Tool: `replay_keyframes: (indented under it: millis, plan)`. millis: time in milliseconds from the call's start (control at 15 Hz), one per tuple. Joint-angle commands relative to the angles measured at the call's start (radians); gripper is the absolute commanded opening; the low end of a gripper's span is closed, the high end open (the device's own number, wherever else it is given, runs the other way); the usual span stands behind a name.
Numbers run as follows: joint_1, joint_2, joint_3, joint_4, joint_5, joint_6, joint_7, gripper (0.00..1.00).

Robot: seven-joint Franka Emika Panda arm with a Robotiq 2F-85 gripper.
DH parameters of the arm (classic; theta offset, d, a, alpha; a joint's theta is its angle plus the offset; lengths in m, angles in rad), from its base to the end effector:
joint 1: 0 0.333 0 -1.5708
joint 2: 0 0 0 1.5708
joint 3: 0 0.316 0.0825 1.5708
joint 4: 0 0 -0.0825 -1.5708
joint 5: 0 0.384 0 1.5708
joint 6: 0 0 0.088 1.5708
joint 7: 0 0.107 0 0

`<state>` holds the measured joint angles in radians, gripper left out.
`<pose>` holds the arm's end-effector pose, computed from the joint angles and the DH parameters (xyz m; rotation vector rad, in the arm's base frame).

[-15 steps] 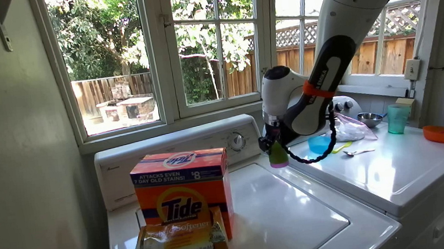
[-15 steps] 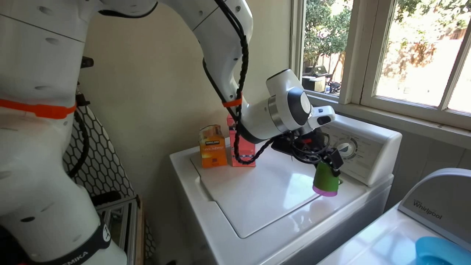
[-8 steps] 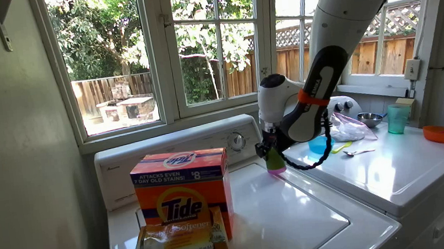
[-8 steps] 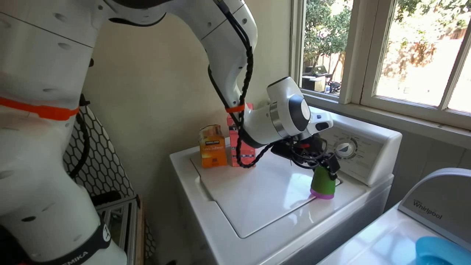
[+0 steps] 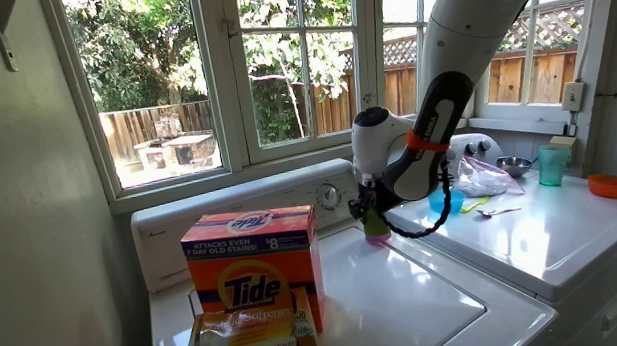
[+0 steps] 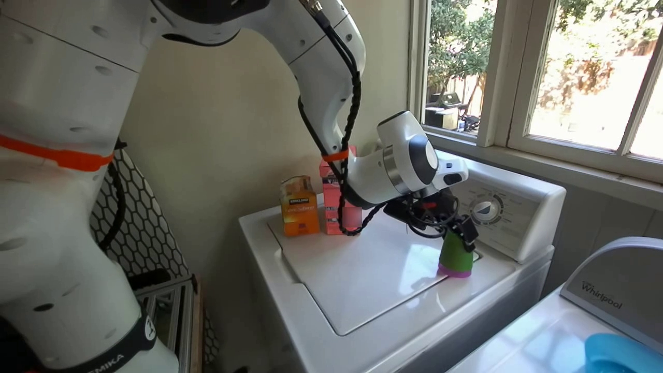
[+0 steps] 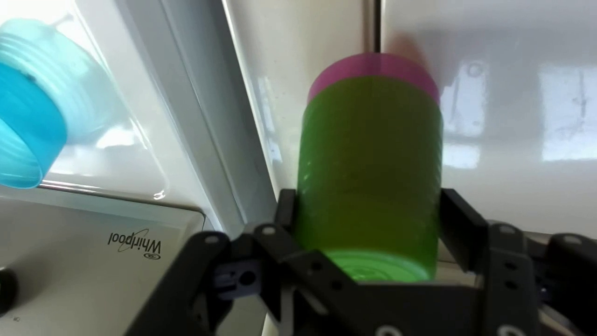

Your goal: Move the green cup to the left and put the blue bowl on top of it

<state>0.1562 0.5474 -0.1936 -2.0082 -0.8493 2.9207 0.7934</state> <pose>0.6201 0.0284 0.2064 2.8003 0.0268 0.6318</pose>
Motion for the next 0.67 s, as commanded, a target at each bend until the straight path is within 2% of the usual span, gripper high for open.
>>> replay_keyframes:
  millis: [0, 133, 200, 333, 467, 600]
  plan:
    - [0.007, 0.044, -0.013, 0.027, -0.009, 0.036, 0.034, 0.5]
    - [0.004, 0.046, -0.01, 0.029, -0.006, 0.036, 0.035, 0.5]
    - [0.005, 0.042, -0.01, 0.028, -0.009, 0.035, 0.032, 0.94]
    - [0.005, 0.033, -0.009, 0.022, -0.011, 0.036, 0.029, 0.99]
    - [-0.028, -0.001, 0.04, -0.01, 0.031, 0.004, -0.029, 1.0]
    - [-0.035, -0.037, 0.058, -0.041, 0.037, -0.019, -0.051, 1.0]
